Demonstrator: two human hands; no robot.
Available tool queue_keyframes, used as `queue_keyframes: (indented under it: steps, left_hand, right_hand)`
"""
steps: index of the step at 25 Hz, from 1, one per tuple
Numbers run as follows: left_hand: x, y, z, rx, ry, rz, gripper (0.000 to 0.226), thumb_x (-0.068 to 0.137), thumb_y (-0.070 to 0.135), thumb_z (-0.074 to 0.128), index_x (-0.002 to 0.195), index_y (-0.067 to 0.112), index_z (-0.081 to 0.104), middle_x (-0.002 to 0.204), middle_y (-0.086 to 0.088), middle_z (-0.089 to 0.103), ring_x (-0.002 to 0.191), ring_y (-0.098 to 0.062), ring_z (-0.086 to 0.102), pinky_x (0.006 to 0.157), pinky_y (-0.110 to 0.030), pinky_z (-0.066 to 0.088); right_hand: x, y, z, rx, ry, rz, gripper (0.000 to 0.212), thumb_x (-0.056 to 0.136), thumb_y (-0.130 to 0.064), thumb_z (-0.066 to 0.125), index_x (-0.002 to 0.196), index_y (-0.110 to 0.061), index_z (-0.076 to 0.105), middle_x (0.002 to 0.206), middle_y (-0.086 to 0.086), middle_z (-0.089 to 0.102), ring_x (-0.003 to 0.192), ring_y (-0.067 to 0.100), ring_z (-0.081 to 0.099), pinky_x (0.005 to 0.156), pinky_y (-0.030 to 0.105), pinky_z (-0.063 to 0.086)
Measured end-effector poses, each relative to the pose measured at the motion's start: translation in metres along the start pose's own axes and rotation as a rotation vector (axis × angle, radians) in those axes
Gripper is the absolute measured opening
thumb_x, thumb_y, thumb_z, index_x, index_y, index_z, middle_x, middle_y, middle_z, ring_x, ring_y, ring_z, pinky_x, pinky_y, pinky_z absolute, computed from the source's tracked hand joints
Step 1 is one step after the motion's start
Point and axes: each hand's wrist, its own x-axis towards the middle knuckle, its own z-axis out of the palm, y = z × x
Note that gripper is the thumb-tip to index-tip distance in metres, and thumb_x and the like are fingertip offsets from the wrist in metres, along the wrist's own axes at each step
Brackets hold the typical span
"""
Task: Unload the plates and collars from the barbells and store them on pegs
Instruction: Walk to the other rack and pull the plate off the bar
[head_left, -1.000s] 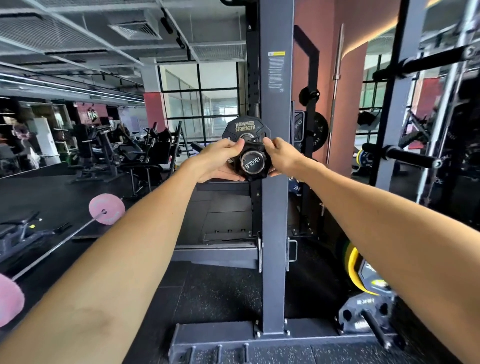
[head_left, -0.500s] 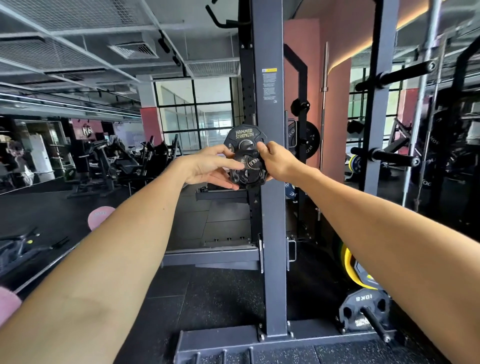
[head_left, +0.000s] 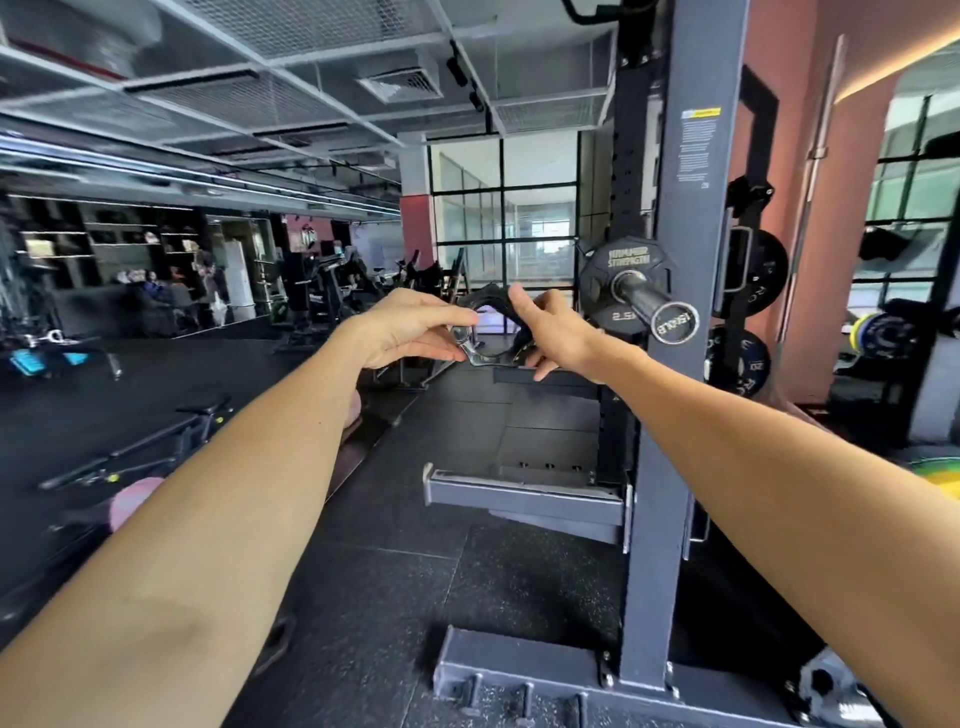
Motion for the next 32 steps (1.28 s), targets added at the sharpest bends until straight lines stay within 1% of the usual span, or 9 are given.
queue_keyframes:
  steps: [5, 8, 11, 14, 19, 22, 25, 29, 32]
  left_hand:
    - [0.045, -0.030, -0.008, 0.067, 0.087, -0.080, 0.025, 0.081, 0.016, 0.077, 0.101, 0.002, 0.070, 0.080, -0.017, 0.074, 0.080, -0.026, 0.074, 0.076, -0.028, 0.060]
    - [0.081, -0.052, -0.004, 0.100, 0.149, -0.102, 0.017, 0.083, 0.017, 0.074, 0.094, 0.004, 0.068, 0.082, -0.019, 0.074, 0.078, -0.025, 0.074, 0.074, -0.027, 0.060]
    - [0.127, -0.076, -0.005, 0.124, 0.176, -0.122, 0.016, 0.083, 0.016, 0.072, 0.090, 0.003, 0.069, 0.078, -0.018, 0.073, 0.074, -0.025, 0.074, 0.075, -0.030, 0.060]
    - [0.173, -0.104, -0.009, 0.146, 0.176, -0.169, 0.019, 0.081, 0.018, 0.072, 0.090, 0.002, 0.070, 0.069, -0.014, 0.073, 0.070, -0.023, 0.074, 0.070, -0.028, 0.060]
    - [0.237, -0.163, -0.008, 0.138, 0.169, -0.261, 0.019, 0.079, 0.019, 0.070, 0.089, 0.003, 0.071, 0.078, -0.016, 0.075, 0.071, -0.021, 0.074, 0.075, -0.030, 0.061]
    - [0.276, -0.204, -0.011, 0.143, 0.153, -0.312, 0.020, 0.078, 0.020, 0.069, 0.089, 0.003, 0.071, 0.083, -0.016, 0.075, 0.074, -0.021, 0.075, 0.071, -0.028, 0.061]
    - [0.318, -0.247, -0.017, 0.142, 0.126, -0.345, 0.023, 0.078, 0.019, 0.069, 0.092, 0.001, 0.072, 0.082, -0.016, 0.075, 0.074, -0.023, 0.075, 0.077, -0.033, 0.061]
    - [0.382, -0.320, -0.028, 0.146, 0.052, -0.418, 0.022, 0.077, 0.021, 0.070, 0.091, 0.004, 0.072, 0.083, -0.015, 0.076, 0.075, -0.024, 0.075, 0.081, -0.036, 0.060]
    - [0.423, -0.378, -0.033, 0.115, 0.023, -0.487, 0.021, 0.078, 0.019, 0.073, 0.094, 0.006, 0.071, 0.087, -0.016, 0.075, 0.074, -0.025, 0.074, 0.081, -0.036, 0.060]
  right_hand:
    - [0.056, 0.034, 0.028, 0.055, -0.034, 0.059, 0.062, 0.098, -0.054, 0.028, 0.134, -0.004, 0.032, 0.088, 0.013, 0.055, 0.064, 0.025, 0.061, 0.072, 0.050, 0.060]
    - [0.091, 0.058, 0.039, 0.054, -0.030, 0.060, 0.056, 0.099, -0.050, 0.027, 0.132, -0.005, 0.033, 0.080, 0.006, 0.047, 0.064, 0.023, 0.059, 0.070, 0.047, 0.060]
    - [0.135, 0.086, 0.048, 0.041, -0.050, 0.096, 0.060, 0.098, -0.053, 0.029, 0.134, -0.005, 0.032, 0.083, 0.006, 0.049, 0.067, 0.023, 0.061, 0.069, 0.044, 0.060]
    - [0.174, 0.118, 0.059, 0.062, -0.084, 0.132, 0.058, 0.100, -0.050, 0.030, 0.135, -0.004, 0.031, 0.085, 0.008, 0.049, 0.070, 0.025, 0.060, 0.068, 0.044, 0.060]
    - [0.229, 0.175, 0.086, 0.072, -0.130, 0.208, 0.055, 0.100, -0.048, 0.032, 0.129, -0.001, 0.038, 0.088, 0.012, 0.052, 0.063, 0.022, 0.059, 0.059, 0.037, 0.060]
    - [0.265, 0.211, 0.110, 0.100, -0.124, 0.269, 0.051, 0.100, -0.045, 0.035, 0.125, -0.001, 0.042, 0.094, 0.016, 0.057, 0.063, 0.024, 0.062, 0.067, 0.044, 0.060]
    - [0.298, 0.245, 0.134, 0.138, -0.143, 0.331, 0.046, 0.101, -0.041, 0.036, 0.122, -0.001, 0.045, 0.085, 0.011, 0.060, 0.062, 0.025, 0.063, 0.074, 0.048, 0.060]
    - [0.353, 0.302, 0.175, 0.156, -0.149, 0.443, 0.043, 0.102, -0.040, 0.037, 0.120, -0.002, 0.045, 0.099, 0.019, 0.063, 0.061, 0.025, 0.064, 0.075, 0.048, 0.059]
    - [0.387, 0.344, 0.206, 0.143, -0.176, 0.542, 0.044, 0.102, -0.039, 0.038, 0.126, -0.003, 0.045, 0.112, 0.022, 0.061, 0.059, 0.023, 0.064, 0.067, 0.042, 0.061]
